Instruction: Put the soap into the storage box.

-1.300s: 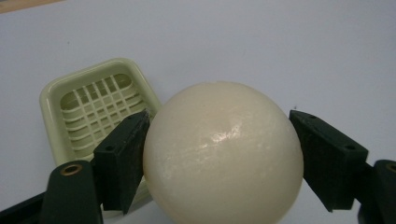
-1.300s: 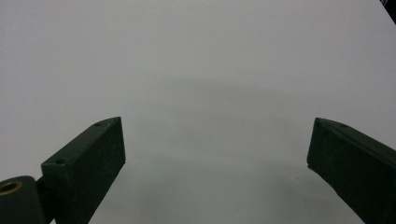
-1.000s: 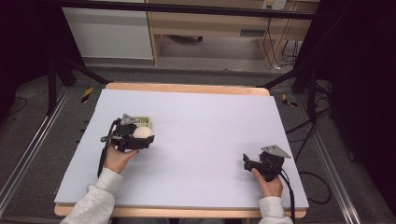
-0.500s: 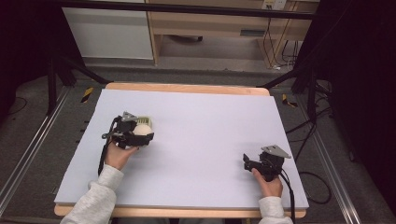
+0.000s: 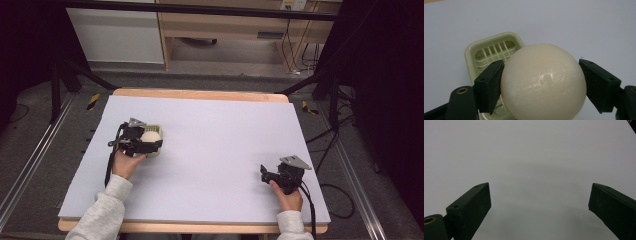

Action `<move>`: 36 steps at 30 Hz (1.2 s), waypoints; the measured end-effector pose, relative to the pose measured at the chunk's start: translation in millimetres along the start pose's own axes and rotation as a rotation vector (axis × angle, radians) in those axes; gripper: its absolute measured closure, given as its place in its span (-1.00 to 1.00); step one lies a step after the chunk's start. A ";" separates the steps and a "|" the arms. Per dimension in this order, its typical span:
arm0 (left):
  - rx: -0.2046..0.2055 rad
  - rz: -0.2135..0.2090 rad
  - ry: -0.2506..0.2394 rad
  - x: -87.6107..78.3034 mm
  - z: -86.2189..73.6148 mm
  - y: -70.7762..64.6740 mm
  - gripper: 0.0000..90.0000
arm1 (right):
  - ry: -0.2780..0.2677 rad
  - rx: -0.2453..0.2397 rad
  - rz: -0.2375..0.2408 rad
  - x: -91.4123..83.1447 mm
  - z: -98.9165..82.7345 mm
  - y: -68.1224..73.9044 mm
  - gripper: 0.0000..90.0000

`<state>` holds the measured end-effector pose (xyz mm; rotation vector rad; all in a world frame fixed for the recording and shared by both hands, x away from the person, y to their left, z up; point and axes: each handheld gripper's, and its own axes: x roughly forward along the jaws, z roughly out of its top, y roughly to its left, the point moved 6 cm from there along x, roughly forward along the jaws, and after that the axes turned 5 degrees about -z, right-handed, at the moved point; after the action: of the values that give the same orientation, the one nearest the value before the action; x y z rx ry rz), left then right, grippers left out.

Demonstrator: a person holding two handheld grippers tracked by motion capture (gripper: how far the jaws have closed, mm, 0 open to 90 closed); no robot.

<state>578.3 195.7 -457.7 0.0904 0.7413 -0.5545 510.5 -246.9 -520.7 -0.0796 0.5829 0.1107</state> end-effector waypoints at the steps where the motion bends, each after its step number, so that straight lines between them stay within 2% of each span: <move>1: 0.000 0.002 -0.001 -0.3 0.7 0.3 -0.49 | 0.001 0.002 0.001 0.0 -0.1 0.2 -0.90; 8: 0.010 0.018 0.003 -2.1 7.8 4.4 -0.49 | -0.001 -0.002 -0.001 -0.3 0.1 0.3 -0.90; 11: 0.002 0.025 0.002 0.4 9.0 7.2 -0.49 | 0.000 -0.001 0.000 -0.2 0.0 0.3 -0.90; 21: -0.027 0.039 0.027 16.1 5.6 19.7 -0.49 | 0.002 0.003 0.002 -0.2 -0.1 0.4 -0.90; 27: -0.021 0.053 0.054 25.0 1.9 23.7 -0.50 | 0.000 0.002 0.001 -0.2 0.0 0.4 -0.90; 36: -0.033 0.058 0.044 24.8 1.7 28.3 -0.50 | 0.000 -0.001 0.002 -0.2 0.0 0.3 -0.90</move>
<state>608.6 208.3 -476.0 0.0934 0.7880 -0.4861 510.3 -246.6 -520.5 -0.0801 0.5825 0.1126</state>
